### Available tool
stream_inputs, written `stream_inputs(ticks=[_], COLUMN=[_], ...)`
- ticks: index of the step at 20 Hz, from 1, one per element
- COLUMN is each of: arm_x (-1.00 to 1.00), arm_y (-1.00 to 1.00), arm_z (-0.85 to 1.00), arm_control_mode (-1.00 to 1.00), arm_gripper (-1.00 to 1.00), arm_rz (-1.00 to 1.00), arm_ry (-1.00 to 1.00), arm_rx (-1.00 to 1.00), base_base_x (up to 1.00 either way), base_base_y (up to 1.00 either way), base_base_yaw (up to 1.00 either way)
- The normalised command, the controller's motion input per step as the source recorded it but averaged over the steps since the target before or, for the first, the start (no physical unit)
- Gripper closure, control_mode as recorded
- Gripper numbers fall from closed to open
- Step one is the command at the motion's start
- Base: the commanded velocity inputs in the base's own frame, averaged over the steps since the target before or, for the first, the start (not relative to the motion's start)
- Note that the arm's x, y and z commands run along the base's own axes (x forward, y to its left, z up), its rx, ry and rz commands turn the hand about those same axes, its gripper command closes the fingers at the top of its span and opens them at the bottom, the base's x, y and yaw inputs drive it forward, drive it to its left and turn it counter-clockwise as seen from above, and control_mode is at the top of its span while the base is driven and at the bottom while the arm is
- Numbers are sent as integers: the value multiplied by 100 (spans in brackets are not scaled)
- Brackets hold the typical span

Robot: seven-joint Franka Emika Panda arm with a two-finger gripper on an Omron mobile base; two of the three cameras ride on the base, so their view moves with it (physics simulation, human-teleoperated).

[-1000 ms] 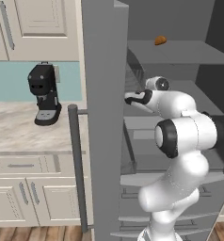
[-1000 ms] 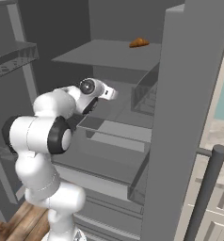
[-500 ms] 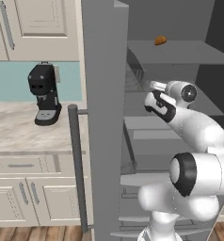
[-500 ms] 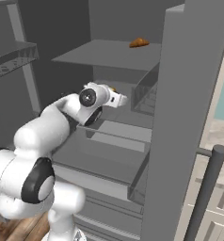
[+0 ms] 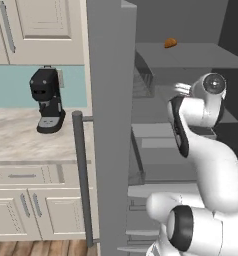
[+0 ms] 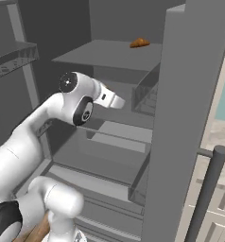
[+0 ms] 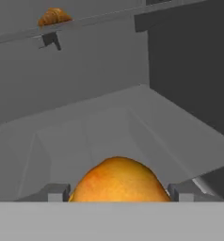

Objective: Pick the apple and peach from the fridge and place them on the plate next to the blender to make a fruit smoothie.

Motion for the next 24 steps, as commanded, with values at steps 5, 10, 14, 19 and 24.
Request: stream_inputs(ticks=[5,10,14,19,24], arm_x=[-100,-89,-53,-8,-8], arm_y=[-5,10,24,12,0], arm_z=[18,-8,-13,0,-1], arm_control_mode=[-100,-100,-100,-100,100], arm_gripper=[100,100,100,100,100], arm_rz=[-3,11,30,9,0], arm_ry=[31,1,-6,0,2], arm_rx=[1,0,-2,0,0], base_base_x=[0,0,0,0,-53], base_base_y=[0,0,0,0,0], base_base_yaw=[0,0,0,0,0])
